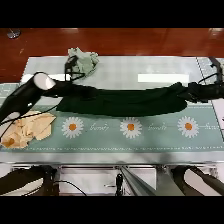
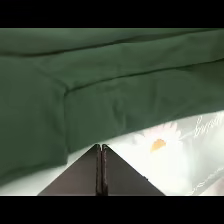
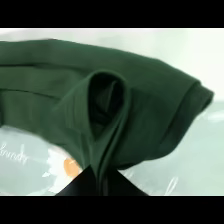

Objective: Fold the shirts.

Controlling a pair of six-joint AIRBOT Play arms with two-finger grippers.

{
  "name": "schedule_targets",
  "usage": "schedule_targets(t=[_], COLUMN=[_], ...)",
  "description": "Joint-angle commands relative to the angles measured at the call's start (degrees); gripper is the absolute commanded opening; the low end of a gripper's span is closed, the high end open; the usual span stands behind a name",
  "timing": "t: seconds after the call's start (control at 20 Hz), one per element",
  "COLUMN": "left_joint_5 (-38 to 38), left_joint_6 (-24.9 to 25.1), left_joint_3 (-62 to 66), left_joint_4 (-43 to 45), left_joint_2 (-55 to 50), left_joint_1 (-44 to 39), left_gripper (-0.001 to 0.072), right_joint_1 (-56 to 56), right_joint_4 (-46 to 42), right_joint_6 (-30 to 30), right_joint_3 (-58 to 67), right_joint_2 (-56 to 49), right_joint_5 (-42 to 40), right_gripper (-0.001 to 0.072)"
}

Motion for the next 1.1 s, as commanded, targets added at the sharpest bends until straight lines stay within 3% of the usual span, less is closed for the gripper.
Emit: schedule_targets(t=[0.0, 0.2, 0.35, 0.45, 0.65, 0.7, 0.85, 1.05], left_joint_5=[0.2, -6.0, -10.0, -7.1, -3.9, -4.3, -7.1, -16.2], left_joint_6=[-2.3, -6.9, -12.0, -12.0, -8.1, -6.0, -5.9, -8.5], left_joint_3=[11.9, 30.0, 37.7, 38.1, 38.2, 38.6, 40.0, 40.0], left_joint_4=[4.0, 4.0, 1.0, -8.4, -17.1, -20.1, -20.9, -16.7], left_joint_2=[-12.3, -29.4, -36.2, -37.7, -38.6, -38.5, -36.5, -30.7], left_joint_1=[-10.3, -20.6, -26.6, -29.2, -32.3, -31.6, -23.9, -4.6], left_gripper=[0.0017, 0.0017, 0.0017, 0.0018, 0.0019, 0.0019, 0.0019, 0.0018], right_joint_1=[0.0, 0.0, 0.0, 0.0, 0.0, 0.0, 0.0, 4.9], right_joint_4=[-0.9, -1.0, -0.8, 0.3, 4.2, 4.3, 6.0, 11.2], right_joint_6=[8.1, 13.2, 15.8, 16.0, 15.5, 15.5, 15.3, 14.4], right_joint_3=[-6.8, -7.5, -7.5, -7.5, -7.5, -7.5, -7.5, -7.0], right_joint_2=[19.2, 29.6, 32.1, 32.2, 32.2, 32.2, 32.2, 30.3], right_joint_5=[1.3, 6.6, 7.3, 7.3, 4.8, 4.6, 4.6, 1.4], right_gripper=[0.0021, 0.0021, 0.0022, 0.0022, 0.0022, 0.0022, 0.0022, 0.0022])
